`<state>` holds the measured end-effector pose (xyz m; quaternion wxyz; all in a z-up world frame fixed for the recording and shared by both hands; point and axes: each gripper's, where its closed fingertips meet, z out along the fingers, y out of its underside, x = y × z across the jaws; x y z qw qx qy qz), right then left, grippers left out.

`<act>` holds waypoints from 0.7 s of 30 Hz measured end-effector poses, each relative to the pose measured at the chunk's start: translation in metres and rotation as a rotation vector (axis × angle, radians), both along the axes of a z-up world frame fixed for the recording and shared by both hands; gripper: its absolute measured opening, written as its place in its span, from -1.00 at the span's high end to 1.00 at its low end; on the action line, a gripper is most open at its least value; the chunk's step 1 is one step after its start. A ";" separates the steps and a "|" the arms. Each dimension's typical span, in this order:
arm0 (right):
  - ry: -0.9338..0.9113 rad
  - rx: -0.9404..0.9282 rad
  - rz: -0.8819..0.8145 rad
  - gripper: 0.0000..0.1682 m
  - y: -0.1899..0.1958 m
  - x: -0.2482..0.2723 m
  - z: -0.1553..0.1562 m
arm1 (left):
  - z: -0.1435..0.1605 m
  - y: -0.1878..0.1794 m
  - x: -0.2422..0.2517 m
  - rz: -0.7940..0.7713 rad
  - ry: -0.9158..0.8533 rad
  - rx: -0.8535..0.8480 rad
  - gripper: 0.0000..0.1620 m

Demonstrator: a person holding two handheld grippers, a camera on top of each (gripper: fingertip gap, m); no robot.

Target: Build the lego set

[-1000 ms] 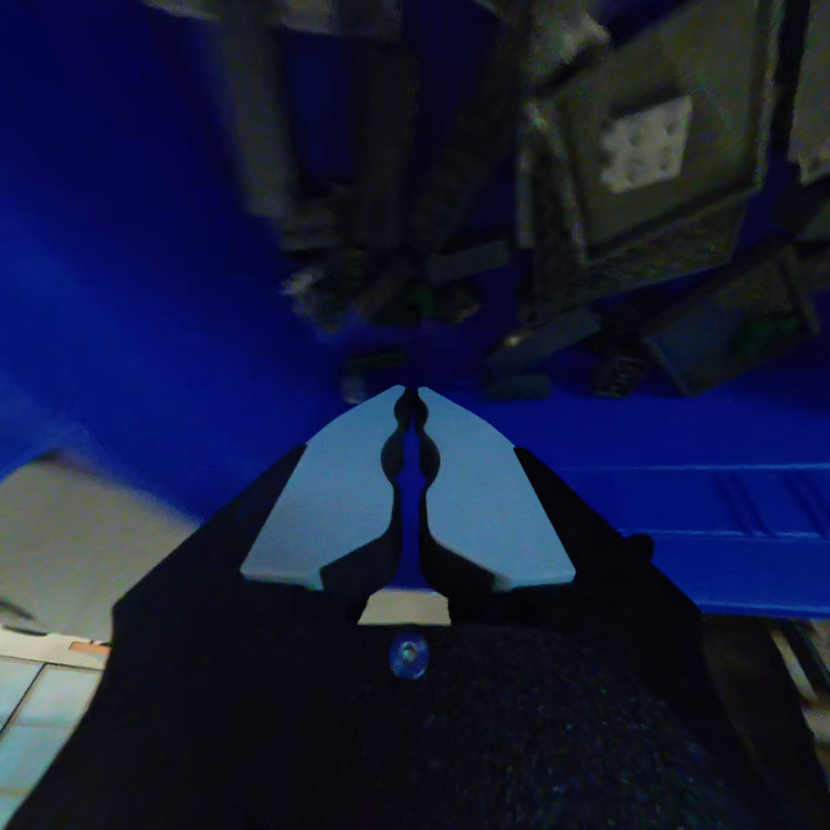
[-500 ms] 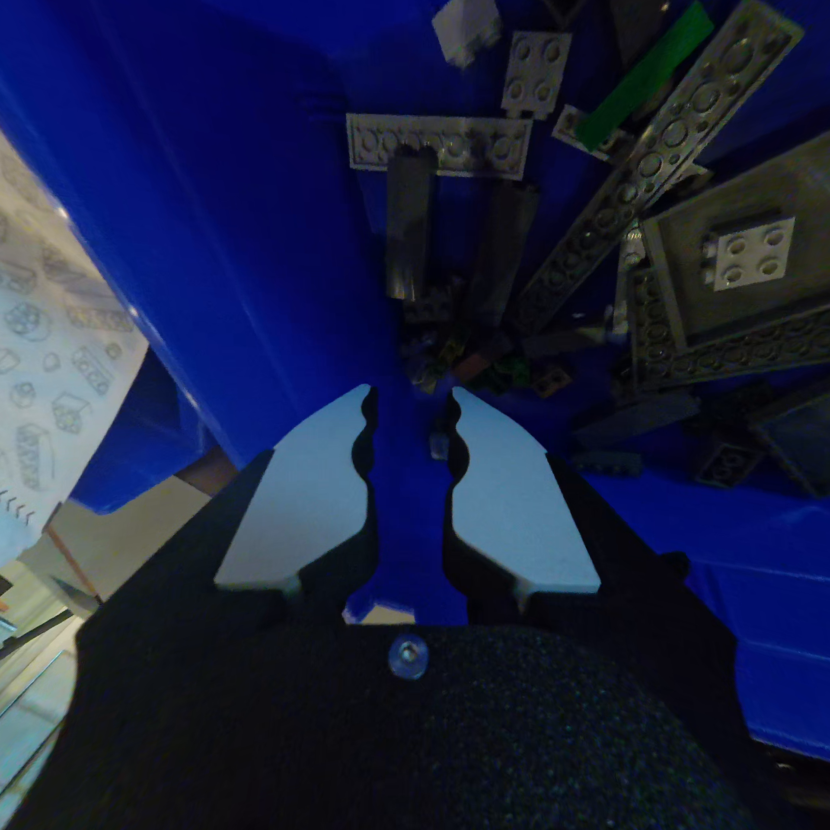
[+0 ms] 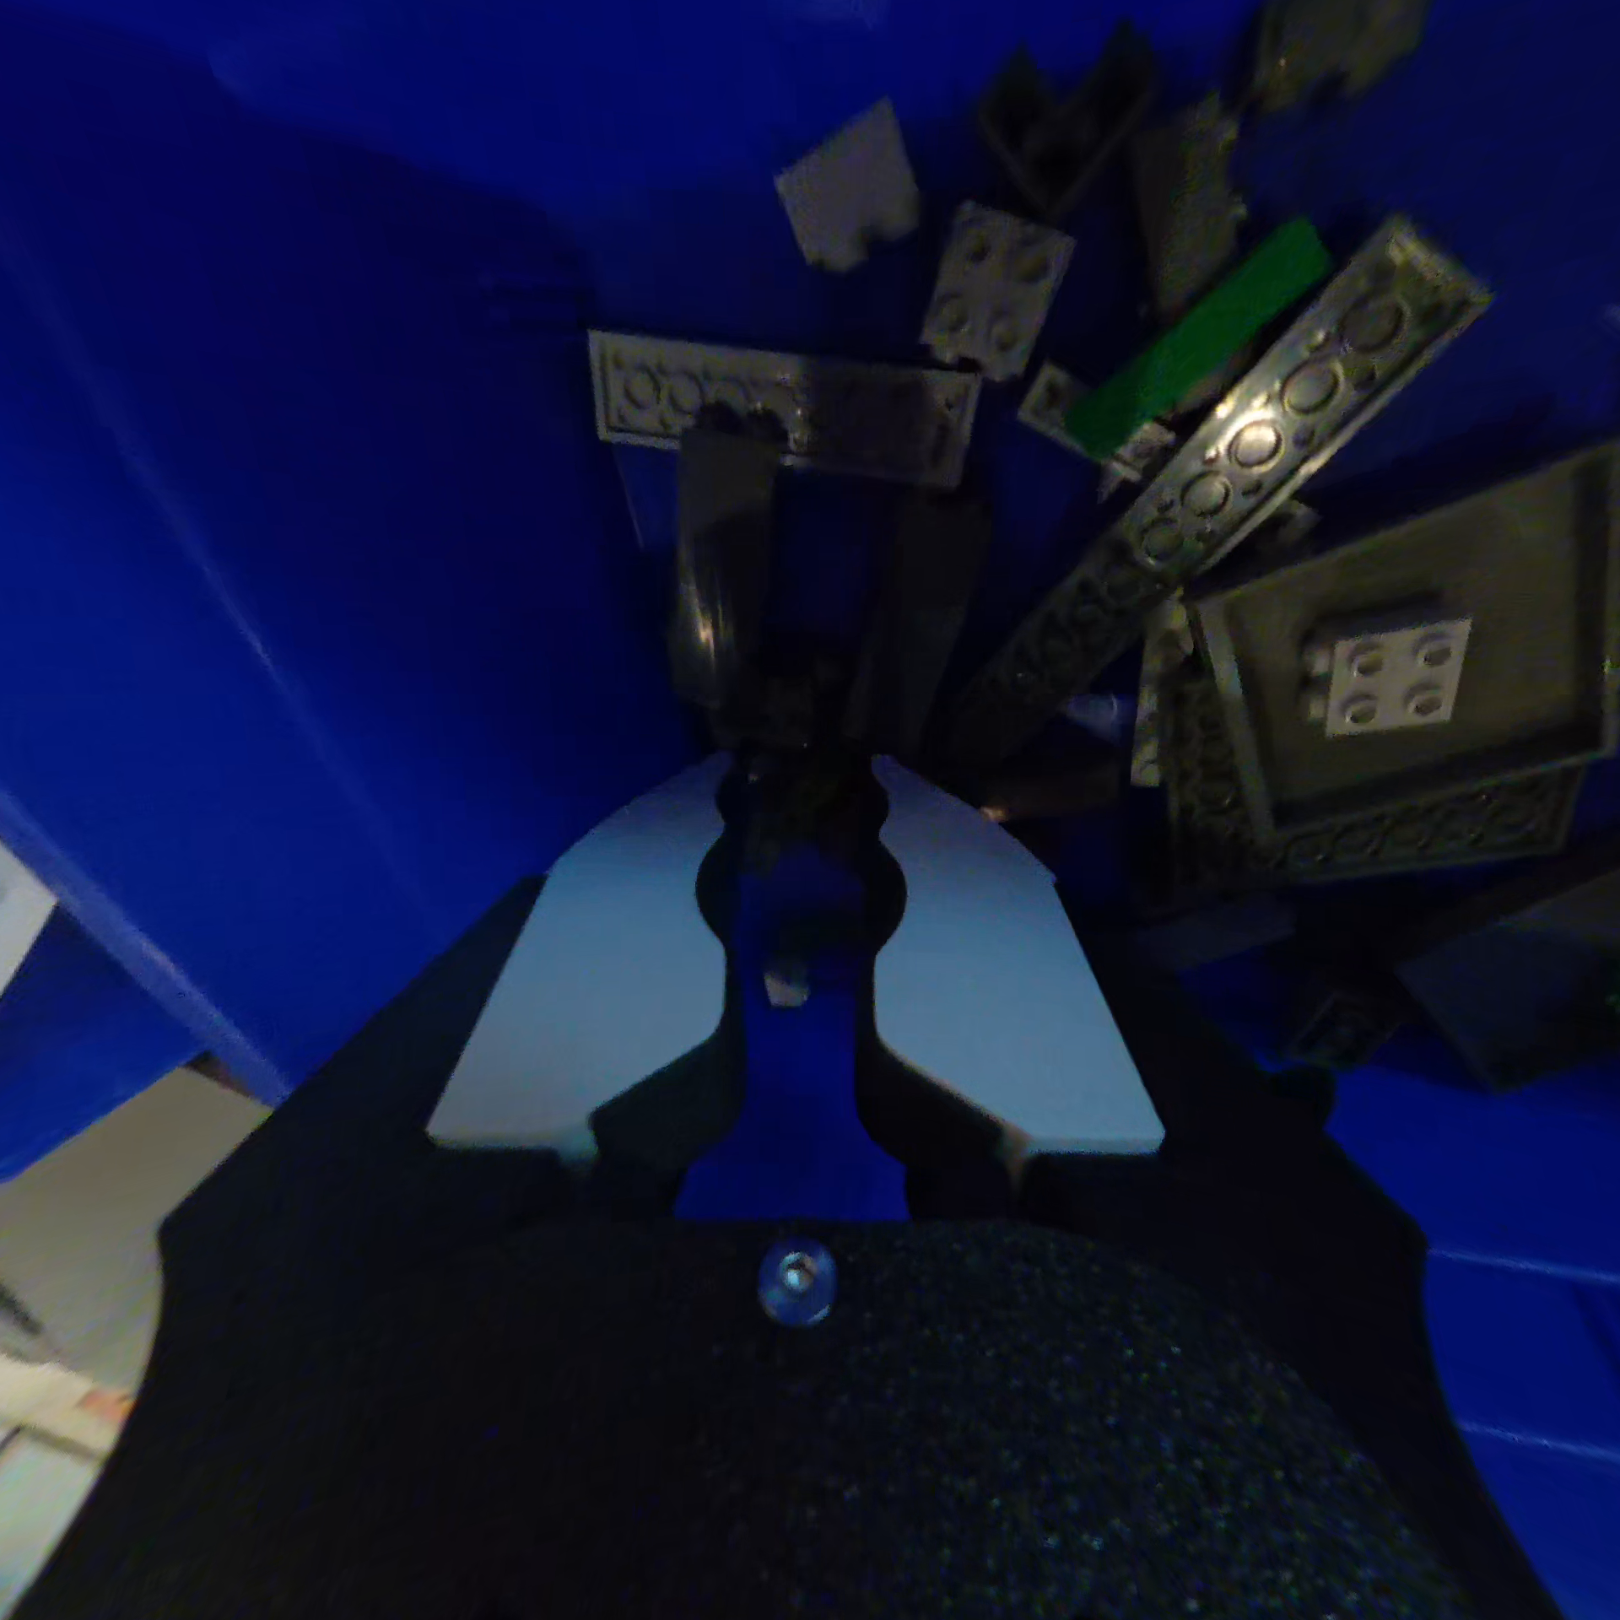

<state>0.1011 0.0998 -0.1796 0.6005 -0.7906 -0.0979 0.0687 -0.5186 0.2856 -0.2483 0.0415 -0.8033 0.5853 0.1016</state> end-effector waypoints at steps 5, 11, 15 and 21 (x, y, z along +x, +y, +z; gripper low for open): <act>-0.003 -0.004 0.000 1.00 0.000 0.000 -0.001 | -0.005 -0.012 0.009 0.028 -0.064 -0.115 0.43; 0.001 -0.002 0.001 1.00 0.000 0.000 0.000 | -0.003 -0.026 0.011 0.010 -0.082 -0.150 0.55; 0.003 0.000 0.002 1.00 0.000 0.000 0.000 | -0.004 -0.050 0.004 -0.024 -0.045 -0.202 0.99; -0.002 -0.006 0.002 1.00 0.001 0.000 -0.001 | 0.021 -0.073 -0.012 -0.005 -0.027 -0.200 0.99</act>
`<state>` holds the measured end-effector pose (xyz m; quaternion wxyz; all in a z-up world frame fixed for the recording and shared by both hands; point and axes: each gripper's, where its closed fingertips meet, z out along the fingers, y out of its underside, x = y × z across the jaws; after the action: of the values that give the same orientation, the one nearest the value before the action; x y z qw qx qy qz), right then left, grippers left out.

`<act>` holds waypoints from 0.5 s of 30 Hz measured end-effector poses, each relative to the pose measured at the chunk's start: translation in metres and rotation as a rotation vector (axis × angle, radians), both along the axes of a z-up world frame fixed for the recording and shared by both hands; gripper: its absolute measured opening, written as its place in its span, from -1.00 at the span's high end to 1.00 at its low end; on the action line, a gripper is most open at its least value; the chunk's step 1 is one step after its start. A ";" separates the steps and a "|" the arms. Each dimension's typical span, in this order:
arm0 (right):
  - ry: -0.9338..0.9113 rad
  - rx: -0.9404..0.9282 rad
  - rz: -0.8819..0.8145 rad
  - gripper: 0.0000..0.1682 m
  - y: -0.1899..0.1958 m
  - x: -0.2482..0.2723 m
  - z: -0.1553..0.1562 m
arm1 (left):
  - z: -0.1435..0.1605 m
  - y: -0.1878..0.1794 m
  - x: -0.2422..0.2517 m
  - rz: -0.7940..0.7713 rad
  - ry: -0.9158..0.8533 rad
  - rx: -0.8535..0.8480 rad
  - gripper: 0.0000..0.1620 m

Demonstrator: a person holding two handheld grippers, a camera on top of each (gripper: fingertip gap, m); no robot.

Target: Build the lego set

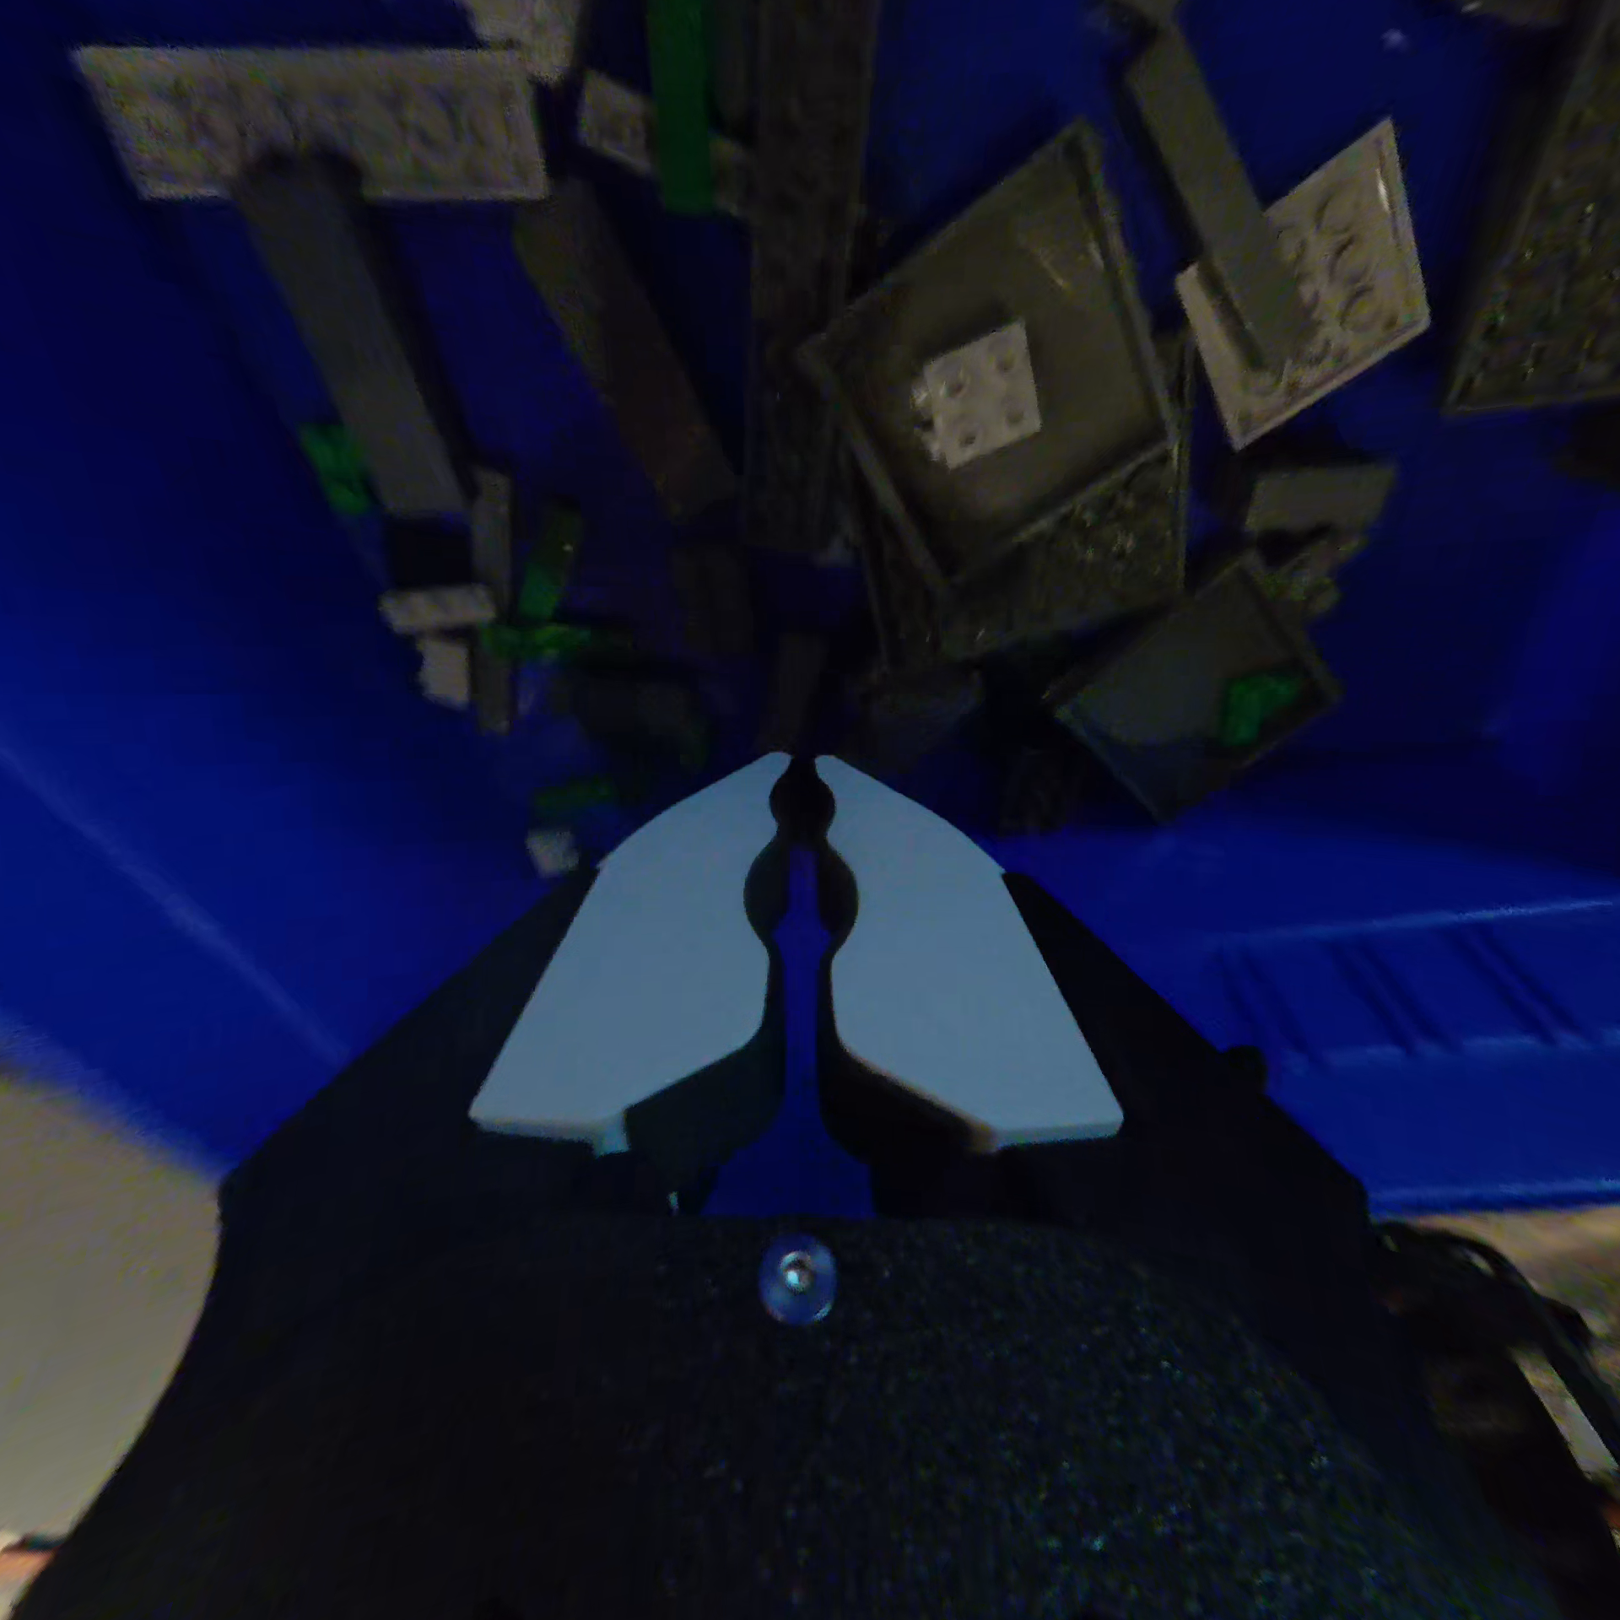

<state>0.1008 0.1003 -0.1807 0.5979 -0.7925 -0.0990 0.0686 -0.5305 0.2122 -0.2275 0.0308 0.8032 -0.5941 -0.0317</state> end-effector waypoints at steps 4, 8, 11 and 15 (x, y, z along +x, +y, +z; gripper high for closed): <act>-0.008 -0.003 0.000 1.00 0.000 -0.001 -0.001 | 0.018 0.011 -0.007 0.029 -0.032 0.098 0.79; -0.010 -0.007 -0.003 1.00 0.000 0.000 -0.001 | 0.023 0.023 -0.003 0.030 -0.072 0.162 0.72; -0.015 -0.011 -0.006 1.00 0.001 0.000 -0.002 | 0.019 0.027 0.017 0.019 -0.142 0.162 0.72; -0.022 -0.010 -0.012 1.00 0.001 0.000 -0.002 | 0.006 0.036 0.035 -0.011 -0.155 0.162 0.69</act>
<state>0.1013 0.1013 -0.1831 0.5930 -0.7969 -0.1003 0.0568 -0.4951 0.2481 -0.2217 -0.0806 0.7999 -0.5944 -0.0175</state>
